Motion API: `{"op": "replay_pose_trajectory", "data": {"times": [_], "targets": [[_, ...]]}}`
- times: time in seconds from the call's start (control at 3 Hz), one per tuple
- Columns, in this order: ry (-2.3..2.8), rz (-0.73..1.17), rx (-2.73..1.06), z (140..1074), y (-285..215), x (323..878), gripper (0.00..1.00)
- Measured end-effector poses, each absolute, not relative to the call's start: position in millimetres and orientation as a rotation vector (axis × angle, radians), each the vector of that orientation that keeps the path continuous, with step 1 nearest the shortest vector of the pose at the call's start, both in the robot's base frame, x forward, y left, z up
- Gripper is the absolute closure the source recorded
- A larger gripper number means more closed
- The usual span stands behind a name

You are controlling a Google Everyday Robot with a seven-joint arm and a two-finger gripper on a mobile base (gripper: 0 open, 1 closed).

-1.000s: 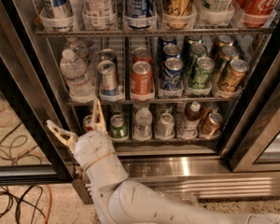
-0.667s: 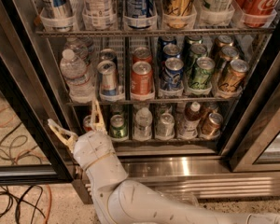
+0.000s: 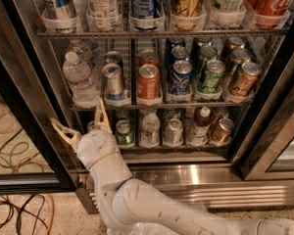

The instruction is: Pick water bottle from middle shelf of fridge

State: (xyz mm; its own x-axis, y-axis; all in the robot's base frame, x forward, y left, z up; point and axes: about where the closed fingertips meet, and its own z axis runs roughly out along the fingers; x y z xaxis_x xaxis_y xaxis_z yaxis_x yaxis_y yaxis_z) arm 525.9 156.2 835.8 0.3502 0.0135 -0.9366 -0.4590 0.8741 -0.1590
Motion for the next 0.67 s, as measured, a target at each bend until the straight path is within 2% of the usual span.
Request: {"op": "replay_pose_trajectory", "data": {"times": [0.67], "targets": [[1.180, 0.305, -0.437, 841.3, 161.0, 547.2, 0.24]]}}
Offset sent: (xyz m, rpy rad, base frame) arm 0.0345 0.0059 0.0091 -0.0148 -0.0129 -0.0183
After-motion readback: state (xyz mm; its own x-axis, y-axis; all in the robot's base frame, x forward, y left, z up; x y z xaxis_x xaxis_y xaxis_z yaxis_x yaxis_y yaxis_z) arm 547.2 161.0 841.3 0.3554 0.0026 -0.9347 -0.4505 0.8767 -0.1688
